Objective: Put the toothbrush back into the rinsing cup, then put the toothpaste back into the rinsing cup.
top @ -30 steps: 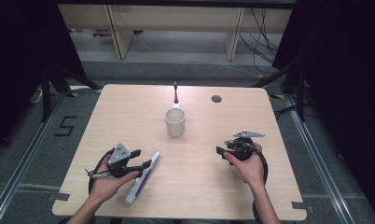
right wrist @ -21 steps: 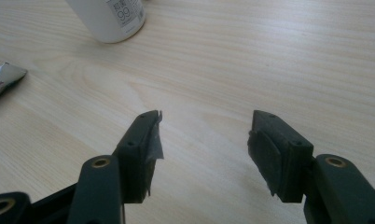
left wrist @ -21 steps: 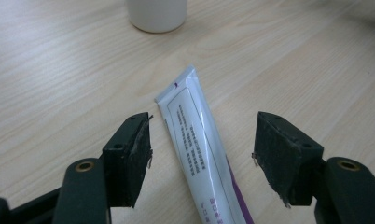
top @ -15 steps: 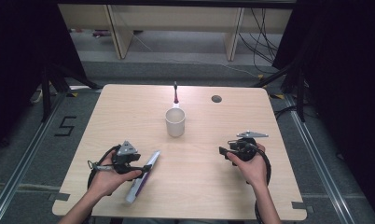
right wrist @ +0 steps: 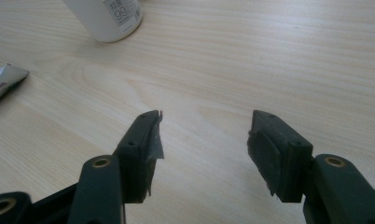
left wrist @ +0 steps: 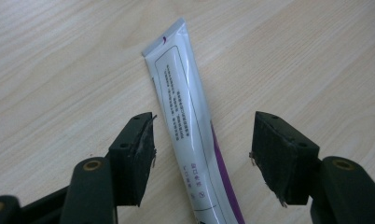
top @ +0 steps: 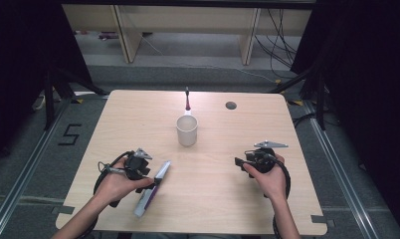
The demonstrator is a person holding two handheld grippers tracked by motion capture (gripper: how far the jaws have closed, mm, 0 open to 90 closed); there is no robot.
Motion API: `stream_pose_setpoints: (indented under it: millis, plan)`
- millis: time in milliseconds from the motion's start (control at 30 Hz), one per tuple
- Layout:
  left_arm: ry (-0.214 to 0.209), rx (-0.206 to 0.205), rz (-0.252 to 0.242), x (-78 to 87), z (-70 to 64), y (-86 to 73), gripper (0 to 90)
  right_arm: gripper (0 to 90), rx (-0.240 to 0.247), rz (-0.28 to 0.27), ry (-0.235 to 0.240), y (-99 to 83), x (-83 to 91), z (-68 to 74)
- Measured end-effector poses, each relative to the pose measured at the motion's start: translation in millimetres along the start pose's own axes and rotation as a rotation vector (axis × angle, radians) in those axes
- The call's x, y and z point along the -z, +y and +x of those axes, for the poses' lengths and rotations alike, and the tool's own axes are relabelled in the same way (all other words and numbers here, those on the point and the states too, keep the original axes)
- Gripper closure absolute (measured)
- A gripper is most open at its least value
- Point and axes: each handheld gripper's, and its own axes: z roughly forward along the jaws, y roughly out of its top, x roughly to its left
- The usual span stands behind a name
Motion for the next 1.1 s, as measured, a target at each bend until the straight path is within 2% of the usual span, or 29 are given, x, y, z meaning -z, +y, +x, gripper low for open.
stream_pose_setpoints:
  millis: [33, 67, 100, 133, 200, 267, 333, 367, 400, 467, 500, 533, 567, 633, 700, 733, 767, 833, 867, 900, 967, 1000, 1067, 1100]
  plan:
    - [0.001, 0.004, -0.002, -0.4, -0.2, -0.2, 38.7, 43.9, 0.001, 0.006, -0.012, 0.2, 1.0, 0.0]
    - [0.002, -0.002, 0.007, 0.1, 0.2, -0.1, 38.7, 43.9, -0.038, 0.018, -0.014, 0.0, 1.8, 3.0]
    - [0.004, -0.003, 0.007, 0.1, 0.2, -0.1, 38.7, 43.9, -0.003, 0.006, -0.010, 0.5, 1.5, -0.4]
    - [0.005, 0.006, 0.001, -0.4, -0.7, -0.1, 38.7, 43.9, -0.018, 0.002, -0.004, 0.3, 0.6, 0.3]
    - [0.007, -0.006, 0.010, 0.2, -0.1, 1.0, 38.8, 43.9, 0.007, 0.008, -0.025, 0.6, 0.9, -0.7]
    - [0.008, 0.009, 0.005, -0.3, -1.1, 2.3, 38.9, 43.9, 0.011, 0.011, -0.026, 0.4, 0.5, -1.4]
    - [-0.001, 0.003, 0.030, -0.2, -1.8, 3.9, 39.2, 43.9, -0.009, 0.019, -0.012, 0.4, -0.8, -2.1]
    - [-0.003, 0.006, 0.034, -0.9, -2.9, 4.4, 39.3, 43.9, 0.016, 0.020, -0.029, 1.3, -0.5, -3.3]
    - [0.000, 0.004, 0.035, -1.5, -3.3, 4.8, 39.4, 43.9, 0.006, 0.016, -0.011, 1.2, -1.9, -3.5]
    - [-0.003, 0.007, 0.058, -1.3, -4.8, 6.1, 39.6, 43.9, -0.003, 0.021, -0.019, 1.8, -0.5, -2.1]
    - [-0.008, -0.002, 0.068, -1.9, -4.1, 6.8, 39.8, 43.9, 0.016, 0.025, -0.036, 2.3, 1.1, -3.3]
    - [-0.010, -0.006, 0.088, -1.9, -3.7, 7.8, 40.0, 43.9, -0.003, 0.024, -0.029, 2.3, 1.9, -2.1]
    - [-0.009, -0.003, 0.099, -1.7, -4.0, 9.0, 40.1, 43.9, -0.002, 0.025, -0.038, 2.4, 2.6, -2.6]
    - [-0.014, 0.000, 0.108, -2.4, -3.3, 11.0, 40.8, 43.9, 0.005, 0.009, -0.020, 2.3, 2.5, -4.1]
    - [-0.013, 0.002, 0.122, -2.8, -2.1, 13.1, 41.5, 43.9, 0.018, 0.016, -0.033, 2.8, 3.3, -4.6]
    - [-0.013, 0.014, 0.133, -3.3, -2.4, 14.0, 42.0, 43.9, -0.011, 0.019, -0.023, 2.6, 2.6, -2.7]
    - [-0.014, 0.013, 0.144, -3.9, -2.6, 14.7, 42.6, 43.9, -0.016, 0.028, -0.025, 3.1, 3.3, -2.3]
    - [-0.020, 0.017, 0.159, -6.1, -3.8, 16.1, 43.2, 43.9, -0.023, 0.024, -0.014, 3.5, 2.8, -1.9]
    - [-0.018, 0.006, 0.176, -6.8, -4.2, 17.6, 43.5, 43.9, 0.003, 0.015, -0.010, 4.0, 2.2, -4.5]
    - [-0.020, 0.019, 0.192, -7.7, -6.0, 18.9, 44.2, 43.9, -0.011, 0.016, -0.006, 4.3, 2.1, -3.7]
    - [-0.017, -0.013, 0.238, -7.9, -4.8, 23.9, 45.0, 43.9, 0.005, 0.018, -0.004, 5.0, 1.7, -4.2]
    - [-0.012, -0.014, 0.258, -8.3, -4.9, 27.0, 45.1, 43.9, -0.012, 0.020, -0.008, 4.9, 1.8, -3.5]
    - [0.003, -0.027, 0.274, -9.1, -4.8, 30.9, 45.9, 43.9, 0.006, 0.016, 0.004, 4.8, 1.1, -4.5]
    - [0.014, -0.008, 0.281, -10.2, -6.3, 32.8, 46.5, 43.9, 0.007, 0.020, -0.008, 4.8, 1.9, -3.9]
